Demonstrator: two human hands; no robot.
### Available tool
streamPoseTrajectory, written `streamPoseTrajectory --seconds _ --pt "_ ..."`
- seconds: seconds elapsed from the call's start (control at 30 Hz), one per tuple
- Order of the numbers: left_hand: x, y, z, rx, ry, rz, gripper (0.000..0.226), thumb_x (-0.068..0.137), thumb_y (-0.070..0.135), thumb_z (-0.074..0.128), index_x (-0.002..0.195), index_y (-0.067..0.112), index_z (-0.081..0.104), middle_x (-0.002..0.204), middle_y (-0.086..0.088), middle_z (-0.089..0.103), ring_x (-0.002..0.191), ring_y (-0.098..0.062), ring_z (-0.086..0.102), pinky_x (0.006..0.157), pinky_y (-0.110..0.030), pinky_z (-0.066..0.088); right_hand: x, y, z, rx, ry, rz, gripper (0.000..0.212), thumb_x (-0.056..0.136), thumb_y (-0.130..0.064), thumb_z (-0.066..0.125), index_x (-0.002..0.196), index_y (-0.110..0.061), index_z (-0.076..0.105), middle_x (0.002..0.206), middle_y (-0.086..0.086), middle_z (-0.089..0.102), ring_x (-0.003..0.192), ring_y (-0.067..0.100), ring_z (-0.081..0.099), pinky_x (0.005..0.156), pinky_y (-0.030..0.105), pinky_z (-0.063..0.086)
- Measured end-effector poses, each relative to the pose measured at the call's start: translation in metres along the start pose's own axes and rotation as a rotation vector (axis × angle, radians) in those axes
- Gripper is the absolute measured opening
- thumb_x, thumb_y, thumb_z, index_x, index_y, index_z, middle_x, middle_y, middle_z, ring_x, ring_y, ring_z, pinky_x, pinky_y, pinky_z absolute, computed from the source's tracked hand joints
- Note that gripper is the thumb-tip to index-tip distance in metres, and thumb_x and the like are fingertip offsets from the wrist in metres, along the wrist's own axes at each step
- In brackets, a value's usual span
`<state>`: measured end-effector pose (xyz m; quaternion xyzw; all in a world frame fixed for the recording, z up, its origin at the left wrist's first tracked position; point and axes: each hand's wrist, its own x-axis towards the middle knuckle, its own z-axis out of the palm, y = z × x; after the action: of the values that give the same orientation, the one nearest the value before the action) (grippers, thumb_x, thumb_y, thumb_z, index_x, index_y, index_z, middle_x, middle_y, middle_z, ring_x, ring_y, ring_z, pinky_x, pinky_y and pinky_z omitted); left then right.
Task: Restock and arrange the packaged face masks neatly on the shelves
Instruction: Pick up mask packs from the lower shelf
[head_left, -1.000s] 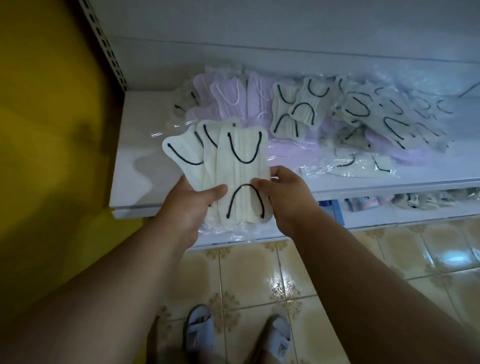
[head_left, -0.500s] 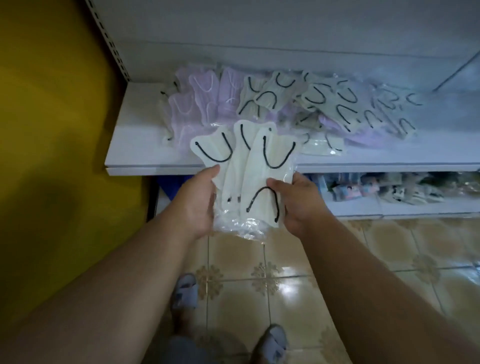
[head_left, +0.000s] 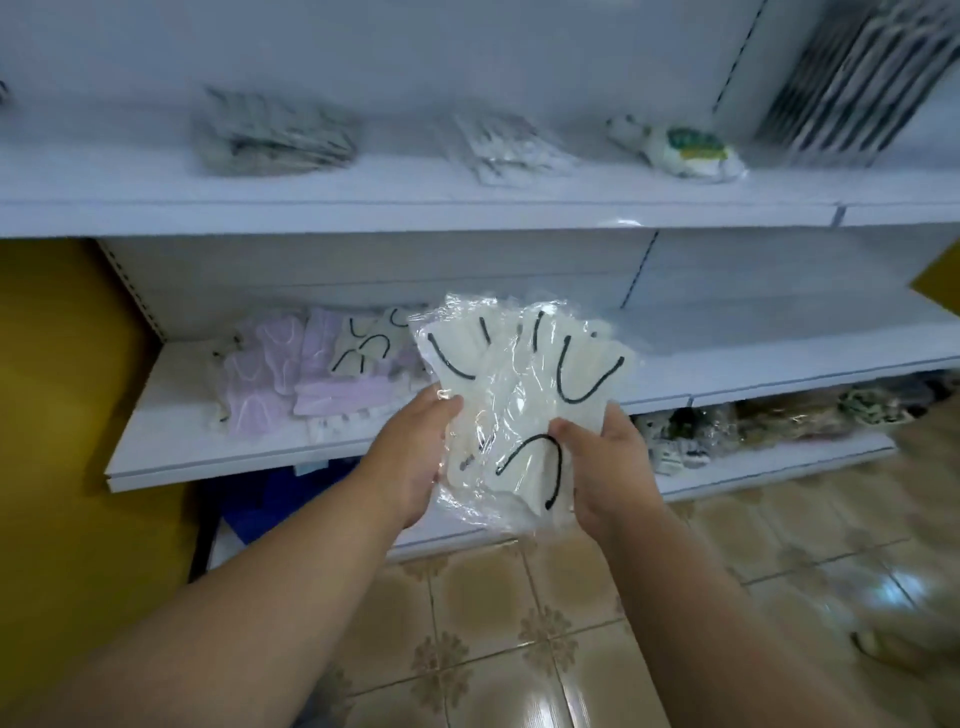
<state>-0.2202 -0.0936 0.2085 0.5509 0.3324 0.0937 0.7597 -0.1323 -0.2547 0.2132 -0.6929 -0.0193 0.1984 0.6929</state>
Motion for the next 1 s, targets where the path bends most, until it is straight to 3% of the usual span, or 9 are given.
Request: streamPoseTrajectory --seconds 0.13,0.27,0.33,0.47,0.6,0.67,0.8,0.9,1.0 --pt "-0.007 0.045 0.013 0.237 0.111 0.284 0.011 0.090 0.021 0.070 0.098 0.027 0.067 0.094 0.002 0.075 0.088 -0.021 0.072 0.087 -0.040 0.058 -0.003 -0.050 0.012 0.095 -0.068 -0.073 0.032 0.090 -0.012 0.071 0.118 -0.021 0.060 0.105 0.003 0.076 0.094 0.025 0.074 0.080 0.047 0.061" --pt "-0.029 0.095 0.009 0.248 0.242 0.405 0.024 0.082 0.027 0.081 0.097 0.031 0.062 0.095 0.007 0.074 0.087 -0.016 0.072 0.083 -0.037 0.058 -0.008 -0.091 0.039 0.189 -0.161 -0.052 0.031 0.086 -0.007 0.075 0.115 -0.015 0.065 0.102 0.007 0.077 0.092 0.029 0.074 0.084 0.050 0.059" --pt "-0.040 0.120 0.002 0.197 0.250 0.428 0.013 0.089 0.032 0.074 0.097 0.030 0.064 0.096 0.005 0.074 0.086 -0.015 0.071 0.081 -0.036 0.057 -0.009 -0.112 0.054 0.256 -0.163 -0.064 0.023 0.089 -0.005 0.072 0.109 -0.016 0.066 0.098 0.006 0.077 0.090 0.028 0.074 0.081 0.046 0.060" --pt "-0.060 0.168 -0.015 0.083 0.279 0.486 0.009 0.085 0.031 0.064 0.091 0.033 0.070 0.095 -0.003 0.076 0.093 -0.029 0.072 0.090 -0.052 0.056 -0.014 -0.156 0.088 0.299 -0.128 -0.115 0.007 0.094 -0.015 0.068 0.097 -0.018 0.064 0.092 0.006 0.076 0.090 0.027 0.072 0.083 0.047 0.060" --pt "-0.074 0.206 -0.036 0.225 0.472 0.623 0.010 0.090 0.023 0.068 0.094 0.031 0.065 0.085 0.005 0.072 0.081 -0.020 0.071 0.066 -0.032 0.055 -0.026 -0.189 0.127 0.311 -0.267 -0.194 0.013 0.096 -0.016 0.065 0.107 -0.020 0.066 0.094 0.001 0.078 0.091 0.025 0.074 0.083 0.047 0.060" --pt "-0.083 0.225 -0.045 0.207 0.558 0.655 0.011 0.090 0.026 0.071 0.097 0.029 0.064 0.085 0.006 0.071 0.075 -0.017 0.071 0.063 -0.032 0.056 -0.035 -0.205 0.145 0.261 -0.307 -0.277 0.025 0.092 -0.014 0.070 0.115 -0.021 0.064 0.099 -0.001 0.077 0.092 0.020 0.074 0.082 0.043 0.060" --pt "-0.099 0.272 -0.057 0.157 0.631 0.736 0.015 0.086 0.029 0.076 0.095 0.025 0.066 0.084 0.006 0.072 0.074 -0.013 0.069 0.057 -0.025 0.049 -0.052 -0.250 0.176 0.243 -0.256 -0.391 0.016 0.092 -0.011 0.069 0.100 -0.024 0.064 0.089 -0.005 0.075 0.081 0.013 0.072 0.066 0.027 0.057" --pt "-0.107 0.318 -0.071 0.105 0.666 0.806 0.019 0.079 0.032 0.080 0.091 0.025 0.067 0.080 0.004 0.073 0.071 -0.019 0.072 0.063 -0.038 0.060 -0.062 -0.294 0.204 0.219 -0.220 -0.484 0.007 0.093 -0.017 0.064 0.098 -0.022 0.067 0.085 -0.003 0.075 0.075 0.013 0.071 0.050 0.021 0.053" --pt "-0.113 0.370 -0.088 0.124 0.677 0.879 0.025 0.075 0.040 0.079 0.092 0.026 0.068 0.083 0.003 0.074 0.072 -0.024 0.073 0.069 -0.048 0.062 -0.065 -0.338 0.239 0.178 -0.166 -0.580 0.005 0.092 -0.025 0.063 0.091 -0.021 0.065 0.087 0.000 0.073 0.081 0.021 0.071 0.070 0.038 0.060"
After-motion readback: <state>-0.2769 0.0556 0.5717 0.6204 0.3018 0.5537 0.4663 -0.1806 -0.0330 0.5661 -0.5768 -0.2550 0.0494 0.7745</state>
